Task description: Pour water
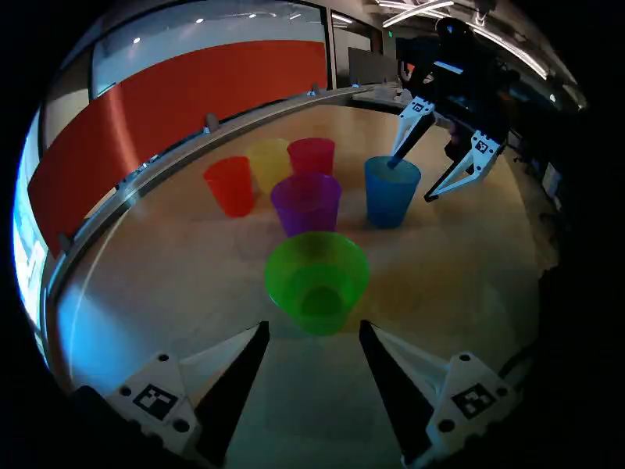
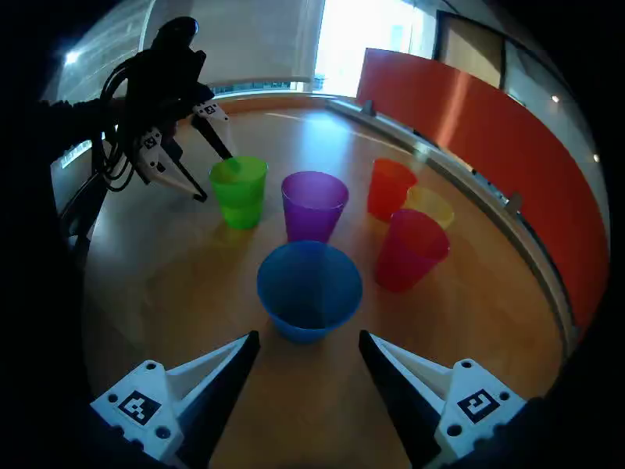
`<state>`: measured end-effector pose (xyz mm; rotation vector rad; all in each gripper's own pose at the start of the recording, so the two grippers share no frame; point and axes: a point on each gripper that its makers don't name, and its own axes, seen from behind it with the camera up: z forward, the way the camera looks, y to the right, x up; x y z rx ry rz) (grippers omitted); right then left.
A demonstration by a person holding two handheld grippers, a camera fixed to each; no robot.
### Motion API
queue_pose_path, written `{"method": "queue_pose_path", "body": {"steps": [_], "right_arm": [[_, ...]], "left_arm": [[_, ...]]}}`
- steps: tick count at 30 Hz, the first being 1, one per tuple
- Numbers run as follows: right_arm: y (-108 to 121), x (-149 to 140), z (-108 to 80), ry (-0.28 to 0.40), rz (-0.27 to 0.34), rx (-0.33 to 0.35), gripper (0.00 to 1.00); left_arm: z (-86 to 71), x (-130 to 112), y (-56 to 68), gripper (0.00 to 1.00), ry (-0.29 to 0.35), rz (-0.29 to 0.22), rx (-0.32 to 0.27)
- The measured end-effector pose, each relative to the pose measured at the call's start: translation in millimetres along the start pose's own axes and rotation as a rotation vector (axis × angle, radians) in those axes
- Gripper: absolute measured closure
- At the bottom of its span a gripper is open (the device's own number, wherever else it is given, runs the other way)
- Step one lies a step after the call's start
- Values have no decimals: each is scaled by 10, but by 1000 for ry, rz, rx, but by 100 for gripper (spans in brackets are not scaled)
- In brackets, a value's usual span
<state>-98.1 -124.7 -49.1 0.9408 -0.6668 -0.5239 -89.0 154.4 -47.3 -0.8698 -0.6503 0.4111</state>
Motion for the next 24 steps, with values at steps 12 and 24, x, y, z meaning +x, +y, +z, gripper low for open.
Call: {"method": "queue_pose_path", "body": {"steps": [12, 24], "right_arm": [[-2, -41, -130, 4, -1, -21, 1], [-9, -44, -146, 2, -3, -28, 1]], "left_arm": [[-112, -58, 103, 15, -11, 10, -29], [-126, -132, 168, 15, -25, 42, -43]]}}
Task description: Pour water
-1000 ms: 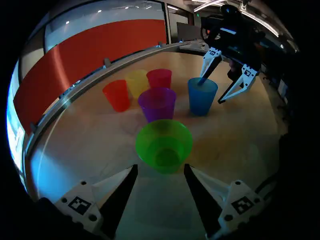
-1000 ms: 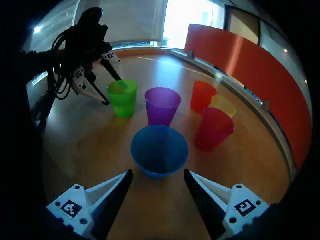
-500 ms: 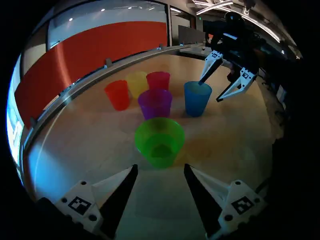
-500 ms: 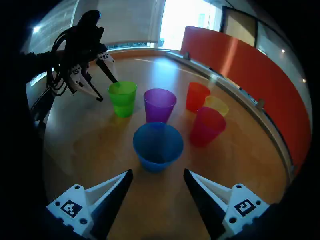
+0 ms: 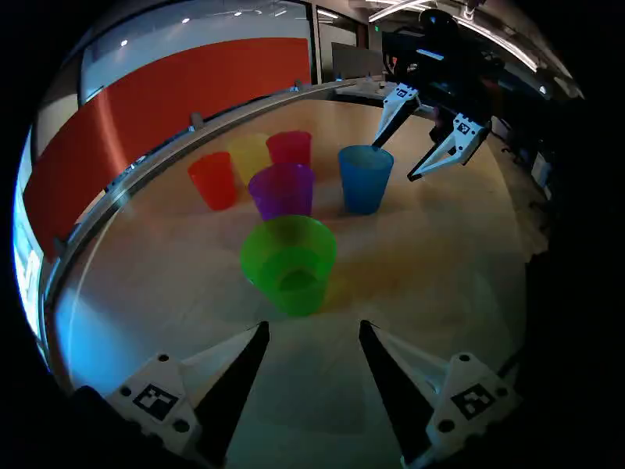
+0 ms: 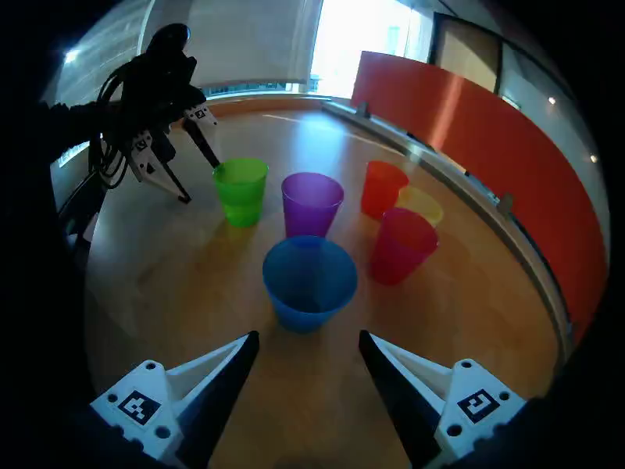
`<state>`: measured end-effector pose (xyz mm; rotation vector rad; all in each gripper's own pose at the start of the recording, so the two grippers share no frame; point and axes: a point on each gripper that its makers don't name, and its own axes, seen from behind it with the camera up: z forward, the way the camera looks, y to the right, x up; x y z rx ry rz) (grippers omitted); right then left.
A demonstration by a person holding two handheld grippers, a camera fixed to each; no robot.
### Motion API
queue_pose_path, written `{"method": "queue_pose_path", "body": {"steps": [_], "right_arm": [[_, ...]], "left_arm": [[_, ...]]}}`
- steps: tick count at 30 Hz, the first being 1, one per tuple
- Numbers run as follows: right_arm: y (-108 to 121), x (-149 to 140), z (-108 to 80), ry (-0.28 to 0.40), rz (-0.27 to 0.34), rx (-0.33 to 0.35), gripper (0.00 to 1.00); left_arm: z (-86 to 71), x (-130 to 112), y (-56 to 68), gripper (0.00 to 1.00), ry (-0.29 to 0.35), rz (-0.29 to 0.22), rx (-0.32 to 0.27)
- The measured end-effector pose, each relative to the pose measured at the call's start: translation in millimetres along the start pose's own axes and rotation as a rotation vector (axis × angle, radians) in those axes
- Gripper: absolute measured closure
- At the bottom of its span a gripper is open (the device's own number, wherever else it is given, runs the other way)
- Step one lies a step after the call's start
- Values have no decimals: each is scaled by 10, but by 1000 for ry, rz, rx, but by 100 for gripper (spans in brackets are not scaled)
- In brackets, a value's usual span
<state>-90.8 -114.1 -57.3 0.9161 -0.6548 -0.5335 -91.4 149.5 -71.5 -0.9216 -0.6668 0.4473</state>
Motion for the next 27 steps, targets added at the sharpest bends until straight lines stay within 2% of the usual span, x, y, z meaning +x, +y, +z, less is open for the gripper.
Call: {"method": "queue_pose_path", "body": {"steps": [5, 11, 17, 23, 27], "right_arm": [[12, 1, -8, -1, -3, -5, 1], [8, 4, -9, -1, -5, -2, 0], [15, 3, -22, -1, -7, -5, 0], [-6, 10, -47, 3, -4, -5, 0], [-31, 48, -63, 17, -1, -7, 0]], "left_arm": [[-25, -9, -109, 15, 7, 0, 44], [-63, -7, -90, 15, 17, -9, 30], [-78, -22, -95, 15, 17, 6, 47], [-140, 0, -155, 15, 34, -26, 68], [-254, 98, -195, 15, 85, -67, 85]]}}
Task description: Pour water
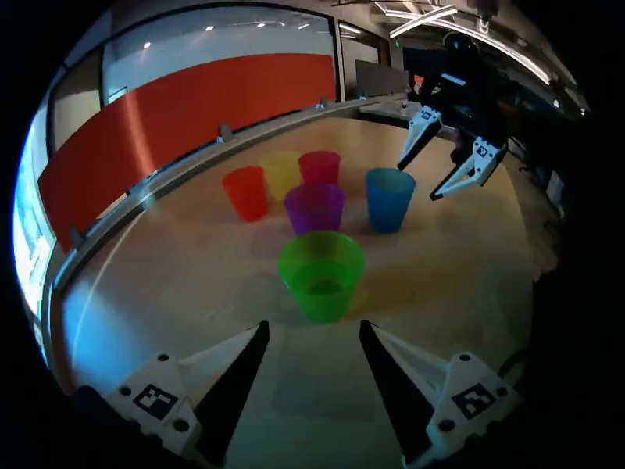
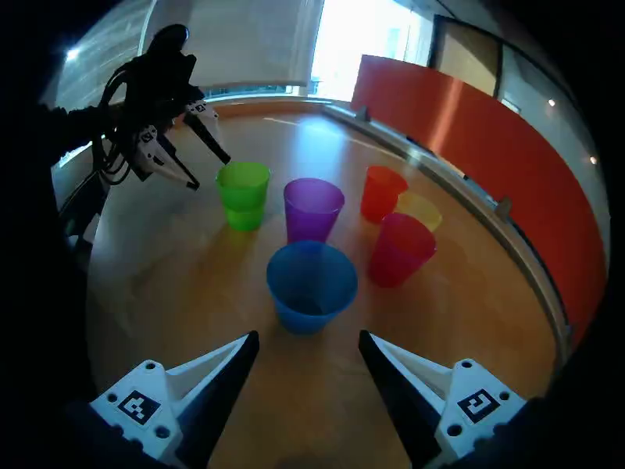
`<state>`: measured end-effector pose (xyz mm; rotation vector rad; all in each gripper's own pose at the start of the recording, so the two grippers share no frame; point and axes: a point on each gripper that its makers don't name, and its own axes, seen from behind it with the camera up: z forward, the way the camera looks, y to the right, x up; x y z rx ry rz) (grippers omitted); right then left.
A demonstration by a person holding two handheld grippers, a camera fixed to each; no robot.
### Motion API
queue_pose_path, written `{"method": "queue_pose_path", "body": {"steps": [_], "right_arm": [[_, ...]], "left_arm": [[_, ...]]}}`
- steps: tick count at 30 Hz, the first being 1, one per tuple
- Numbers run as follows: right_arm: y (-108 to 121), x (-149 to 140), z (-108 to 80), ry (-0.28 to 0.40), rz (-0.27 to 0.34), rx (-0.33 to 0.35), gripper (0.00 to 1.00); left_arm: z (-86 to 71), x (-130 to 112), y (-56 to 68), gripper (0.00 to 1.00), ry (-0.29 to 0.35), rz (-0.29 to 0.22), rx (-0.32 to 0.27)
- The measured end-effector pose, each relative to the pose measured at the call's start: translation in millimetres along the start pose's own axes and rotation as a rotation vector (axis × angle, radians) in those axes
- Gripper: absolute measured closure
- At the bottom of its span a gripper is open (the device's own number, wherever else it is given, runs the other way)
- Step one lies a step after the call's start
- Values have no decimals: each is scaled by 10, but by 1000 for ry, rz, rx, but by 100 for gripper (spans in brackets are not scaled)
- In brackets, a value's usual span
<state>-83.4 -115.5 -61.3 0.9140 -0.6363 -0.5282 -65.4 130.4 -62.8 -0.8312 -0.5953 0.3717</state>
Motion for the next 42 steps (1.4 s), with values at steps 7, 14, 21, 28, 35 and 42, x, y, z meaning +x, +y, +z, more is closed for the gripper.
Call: {"method": "queue_pose_path", "body": {"steps": [7, 14, 21, 28, 35, 42], "right_arm": [[13, 51, -77, 34, 10, -29, 0], [62, 103, -204, 89, 43, -76, 0], [117, 116, -365, 134, 76, -124, 0], [186, 134, -503, 173, 110, -168, 0], [244, 192, -603, 226, 152, -202, 0], [295, 228, -687, 270, 180, -232, 0]], "left_arm": [[-196, 142, -100, 15, 86, -72, 46], [-387, 275, -231, 15, 184, -133, 112], [-554, 382, -304, 15, 265, -183, 137], [-797, 634, -384, 15, 408, -258, 150], [-1059, 797, -573, 15, 523, -325, 217], [-1320, 898, -724, 15, 636, -388, 264]]}}
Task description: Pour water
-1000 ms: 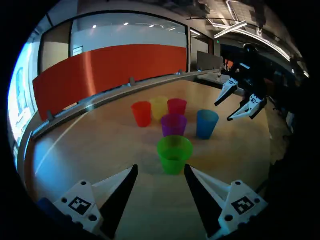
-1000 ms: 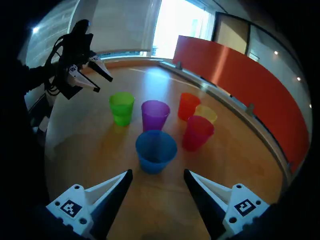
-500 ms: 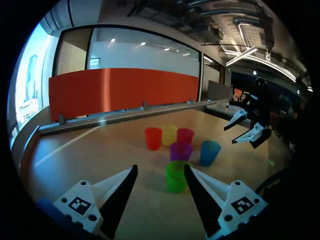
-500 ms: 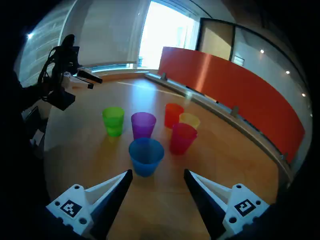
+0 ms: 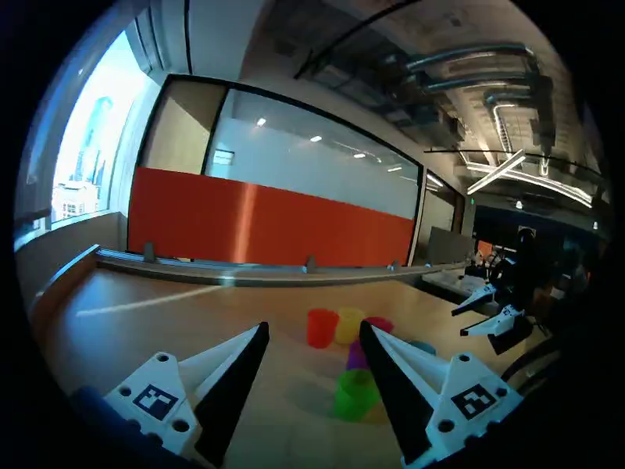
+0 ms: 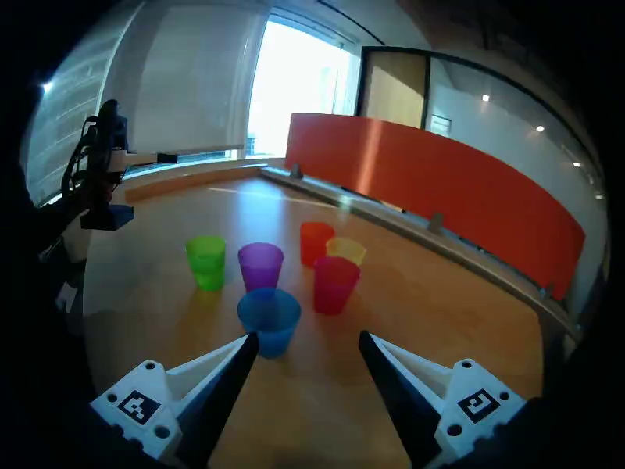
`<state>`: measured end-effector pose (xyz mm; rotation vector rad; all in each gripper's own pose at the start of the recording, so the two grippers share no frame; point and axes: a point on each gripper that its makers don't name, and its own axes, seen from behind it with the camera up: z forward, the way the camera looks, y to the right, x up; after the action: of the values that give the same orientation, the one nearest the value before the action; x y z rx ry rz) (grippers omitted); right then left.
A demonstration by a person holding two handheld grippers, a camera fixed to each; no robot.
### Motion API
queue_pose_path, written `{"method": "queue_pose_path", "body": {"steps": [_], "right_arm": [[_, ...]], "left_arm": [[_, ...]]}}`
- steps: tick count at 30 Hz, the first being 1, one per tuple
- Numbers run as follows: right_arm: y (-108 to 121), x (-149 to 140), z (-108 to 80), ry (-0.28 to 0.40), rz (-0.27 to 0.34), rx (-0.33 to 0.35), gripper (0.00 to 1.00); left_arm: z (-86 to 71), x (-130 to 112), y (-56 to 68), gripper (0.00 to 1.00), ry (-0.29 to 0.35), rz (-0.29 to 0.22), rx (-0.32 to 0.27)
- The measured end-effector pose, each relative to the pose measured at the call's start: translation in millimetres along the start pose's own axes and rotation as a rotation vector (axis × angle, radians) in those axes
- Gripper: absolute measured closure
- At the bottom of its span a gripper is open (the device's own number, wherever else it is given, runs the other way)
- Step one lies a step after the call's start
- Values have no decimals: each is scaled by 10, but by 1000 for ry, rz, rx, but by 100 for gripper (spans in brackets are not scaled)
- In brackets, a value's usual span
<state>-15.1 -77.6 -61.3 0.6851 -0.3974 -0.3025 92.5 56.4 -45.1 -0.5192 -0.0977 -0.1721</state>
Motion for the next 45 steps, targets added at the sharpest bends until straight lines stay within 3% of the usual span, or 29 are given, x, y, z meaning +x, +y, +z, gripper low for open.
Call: {"method": "queue_pose_path", "body": {"steps": [6, 23, 30, 38, 45], "right_arm": [[53, 93, -38, 55, 31, -32, 0], [289, 532, -130, 287, 106, -180, 1], [398, 558, -163, 325, 115, -256, 1], [483, 583, -188, 355, 128, -318, 1], [592, 642, -242, 388, 140, -379, 1]], "left_arm": [[-92, 118, -157, 15, 55, -8, 53], [-184, 219, -183, 14, 146, 50, 130], [-180, 203, -209, 14, 167, 41, 155], [-174, 174, -216, 6, 181, 50, 204], [-145, 78, -321, 5, 175, 83, 282]]}}
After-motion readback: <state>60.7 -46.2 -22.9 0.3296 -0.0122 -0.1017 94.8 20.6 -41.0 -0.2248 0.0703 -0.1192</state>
